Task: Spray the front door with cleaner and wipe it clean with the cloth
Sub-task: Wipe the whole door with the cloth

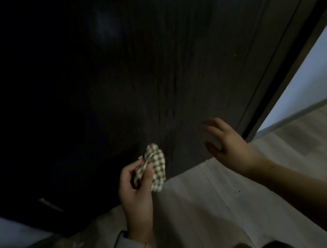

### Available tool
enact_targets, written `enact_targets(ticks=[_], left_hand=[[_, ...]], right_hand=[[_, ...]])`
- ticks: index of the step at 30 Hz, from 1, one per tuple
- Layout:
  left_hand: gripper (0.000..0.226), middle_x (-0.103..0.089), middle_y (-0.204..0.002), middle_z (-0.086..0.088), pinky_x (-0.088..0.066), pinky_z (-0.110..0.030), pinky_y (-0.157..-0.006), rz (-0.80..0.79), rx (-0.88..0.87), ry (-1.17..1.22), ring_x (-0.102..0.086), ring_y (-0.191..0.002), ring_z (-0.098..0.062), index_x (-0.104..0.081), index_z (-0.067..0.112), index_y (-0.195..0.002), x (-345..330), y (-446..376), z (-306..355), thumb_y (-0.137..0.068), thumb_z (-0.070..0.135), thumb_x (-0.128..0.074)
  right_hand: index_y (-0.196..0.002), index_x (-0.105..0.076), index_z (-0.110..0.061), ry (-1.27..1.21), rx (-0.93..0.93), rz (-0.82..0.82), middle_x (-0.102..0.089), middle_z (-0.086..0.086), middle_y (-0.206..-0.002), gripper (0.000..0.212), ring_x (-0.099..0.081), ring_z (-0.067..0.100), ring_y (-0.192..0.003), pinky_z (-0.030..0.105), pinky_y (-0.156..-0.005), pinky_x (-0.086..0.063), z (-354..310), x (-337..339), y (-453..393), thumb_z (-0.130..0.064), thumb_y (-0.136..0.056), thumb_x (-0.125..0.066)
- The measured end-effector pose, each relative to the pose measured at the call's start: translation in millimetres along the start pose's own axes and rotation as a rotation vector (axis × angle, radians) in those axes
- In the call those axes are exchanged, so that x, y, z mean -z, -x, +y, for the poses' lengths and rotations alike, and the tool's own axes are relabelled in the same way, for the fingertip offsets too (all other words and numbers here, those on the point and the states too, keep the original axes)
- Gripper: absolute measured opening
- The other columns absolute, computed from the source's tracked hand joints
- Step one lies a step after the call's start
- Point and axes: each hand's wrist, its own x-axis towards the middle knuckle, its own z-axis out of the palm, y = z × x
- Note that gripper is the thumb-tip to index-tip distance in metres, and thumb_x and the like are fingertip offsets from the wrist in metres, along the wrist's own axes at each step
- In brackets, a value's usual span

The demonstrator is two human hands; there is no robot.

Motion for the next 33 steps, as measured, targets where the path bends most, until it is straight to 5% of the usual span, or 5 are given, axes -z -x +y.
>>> enact_targets(ticks=[8,17,22,26,33], left_hand=[[0.011,-0.061,-0.101,0.003,-0.046,-0.015,-0.086,0.23,-0.431,-0.271,-0.06,-0.099,-0.004,-0.063,0.02,-0.09,-67,-65,26,-0.084,0.014,-0.07],[0.03,-0.063,-0.088,0.01,-0.048,-0.009,-0.069,0.604,-0.141,0.016,-0.061,-0.078,0.006,-0.054,0.024,-0.082,-145,-78,-12,-0.078,0.008,-0.078],[0.032,-0.061,-0.073,0.004,-0.048,-0.014,-0.06,0.621,0.064,0.13,-0.057,-0.068,-0.008,-0.053,0.019,-0.069,-157,-86,-101,-0.074,0.001,-0.079],[0.03,-0.062,-0.072,-0.004,-0.048,-0.033,-0.071,0.606,0.203,0.158,-0.058,-0.076,-0.022,-0.054,0.014,-0.067,-150,-84,-162,-0.074,-0.002,-0.078],[0.025,-0.064,-0.07,0.004,-0.052,-0.019,-0.058,0.616,-0.069,0.133,-0.061,-0.064,-0.003,-0.058,0.013,-0.069,-153,-92,-99,-0.072,0.005,-0.082]], right_hand=[[-0.149,-0.03,-0.019,0.229,0.369,0.088,-0.011,0.011,-0.16,0.067,-0.013,0.028,-0.148,0.045,-0.115,-0.029,41,-24,-56,-0.02,-0.089,-0.06],[-0.148,-0.029,-0.015,0.183,0.446,0.232,-0.013,0.01,-0.159,0.049,-0.015,0.025,-0.148,0.046,-0.119,-0.02,76,-40,-85,-0.04,-0.106,-0.024],[-0.151,-0.017,-0.017,0.201,0.495,0.37,-0.004,0.004,-0.159,0.063,0.003,0.021,-0.15,0.042,-0.123,-0.004,92,-73,-97,-0.028,-0.096,-0.046],[-0.151,-0.012,-0.019,0.271,0.563,0.416,-0.002,0.004,-0.159,0.068,0.009,0.018,-0.15,0.037,-0.123,0.002,107,-80,-110,-0.03,-0.095,-0.049],[-0.152,-0.015,-0.018,0.297,0.664,0.501,-0.014,0.008,-0.158,0.069,0.006,0.016,-0.15,0.034,-0.122,-0.002,122,-83,-121,-0.032,-0.096,-0.053]])
